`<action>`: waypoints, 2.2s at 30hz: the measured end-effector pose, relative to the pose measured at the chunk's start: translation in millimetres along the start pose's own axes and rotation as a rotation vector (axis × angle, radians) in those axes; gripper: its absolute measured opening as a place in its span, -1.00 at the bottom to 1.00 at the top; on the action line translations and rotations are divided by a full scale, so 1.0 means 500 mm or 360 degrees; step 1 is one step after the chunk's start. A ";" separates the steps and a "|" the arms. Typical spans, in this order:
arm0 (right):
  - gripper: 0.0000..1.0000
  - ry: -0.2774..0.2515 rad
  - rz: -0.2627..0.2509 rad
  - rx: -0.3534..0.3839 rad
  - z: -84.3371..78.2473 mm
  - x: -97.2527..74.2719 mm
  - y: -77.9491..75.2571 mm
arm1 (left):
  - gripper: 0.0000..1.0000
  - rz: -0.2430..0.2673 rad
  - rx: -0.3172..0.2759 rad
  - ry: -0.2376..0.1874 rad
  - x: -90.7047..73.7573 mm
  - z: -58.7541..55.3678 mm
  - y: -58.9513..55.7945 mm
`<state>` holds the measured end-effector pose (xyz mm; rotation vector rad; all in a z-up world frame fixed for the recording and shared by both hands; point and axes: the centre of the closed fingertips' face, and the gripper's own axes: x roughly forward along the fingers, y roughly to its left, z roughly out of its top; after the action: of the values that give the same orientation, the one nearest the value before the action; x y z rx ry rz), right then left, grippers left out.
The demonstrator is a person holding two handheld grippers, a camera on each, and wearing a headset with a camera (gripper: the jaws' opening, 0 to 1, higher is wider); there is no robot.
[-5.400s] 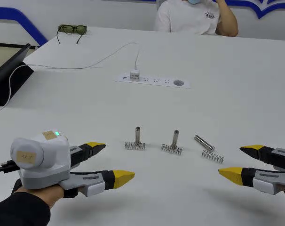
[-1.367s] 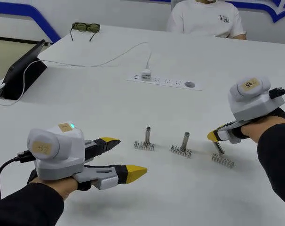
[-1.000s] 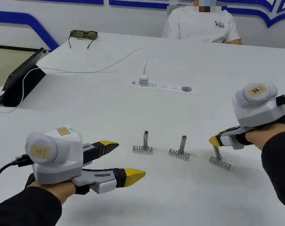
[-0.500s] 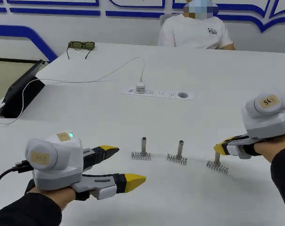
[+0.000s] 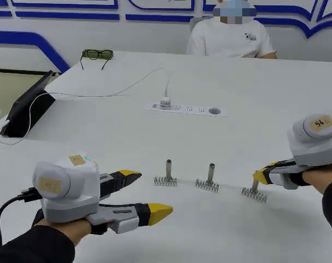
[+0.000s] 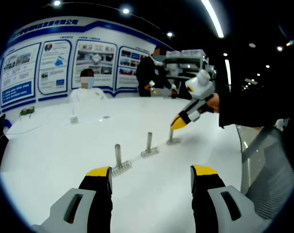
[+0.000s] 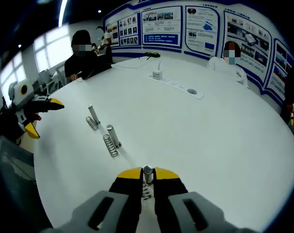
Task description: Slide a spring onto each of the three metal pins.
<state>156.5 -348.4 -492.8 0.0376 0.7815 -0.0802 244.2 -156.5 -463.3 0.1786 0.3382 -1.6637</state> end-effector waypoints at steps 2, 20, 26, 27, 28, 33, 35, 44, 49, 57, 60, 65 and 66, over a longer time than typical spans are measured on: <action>-0.82 0.0003 -0.0003 -0.0014 0.000 0.000 0.000 | 0.34 0.0002 -0.0002 -0.0007 0.001 0.001 0.000; -0.79 0.0019 -0.0019 -0.0062 -0.004 -0.008 0.000 | 0.33 -0.0036 -0.0006 -0.0020 0.010 -0.002 -0.005; -0.78 0.0013 -0.0023 -0.0067 -0.012 -0.022 0.000 | 0.33 -0.0064 0.0006 -0.0016 0.018 0.001 -0.012; -0.77 0.0015 -0.0022 -0.0070 -0.015 -0.022 0.000 | 0.33 -0.0068 0.0007 -0.0014 0.019 0.000 -0.013; -0.76 0.0018 -0.0019 -0.0075 -0.018 -0.023 0.001 | 0.33 -0.0071 0.0007 -0.0011 0.020 0.000 -0.015; -0.72 0.0060 0.0016 -0.0102 -0.043 -0.019 0.003 | 0.33 -0.0087 0.0014 0.0000 0.023 -0.002 -0.018; -0.71 0.0079 0.0035 -0.0116 -0.051 -0.017 0.005 | 0.33 -0.0092 0.0015 0.0002 0.024 -0.002 -0.019; -0.70 0.0161 0.0120 -0.0202 -0.073 0.003 0.017 | 0.32 -0.0101 0.0019 0.0024 0.026 -0.004 -0.024; -0.71 0.0231 0.0152 -0.0277 -0.087 0.016 0.015 | 0.32 -0.0099 0.0020 0.0041 0.025 -0.009 -0.026; -0.72 0.0307 0.0199 -0.0357 -0.096 0.027 0.013 | 0.31 -0.0092 0.0020 0.0046 0.025 -0.007 -0.031; -0.73 0.0328 0.0210 -0.0385 -0.099 0.030 0.013 | 0.31 -0.0091 0.0019 0.0048 0.025 -0.008 -0.034; -0.75 0.0353 0.0228 -0.0409 -0.100 0.036 0.013 | 0.31 -0.0090 0.0015 0.0052 0.025 -0.011 -0.039; -0.75 0.0360 0.0233 -0.0413 -0.101 0.037 0.014 | 0.31 -0.0091 0.0014 0.0052 0.025 -0.012 -0.039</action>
<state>135.0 -339.2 -541.6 -0.1442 1.0076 0.1675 222.8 -164.4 -470.6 0.2046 0.3637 -1.7208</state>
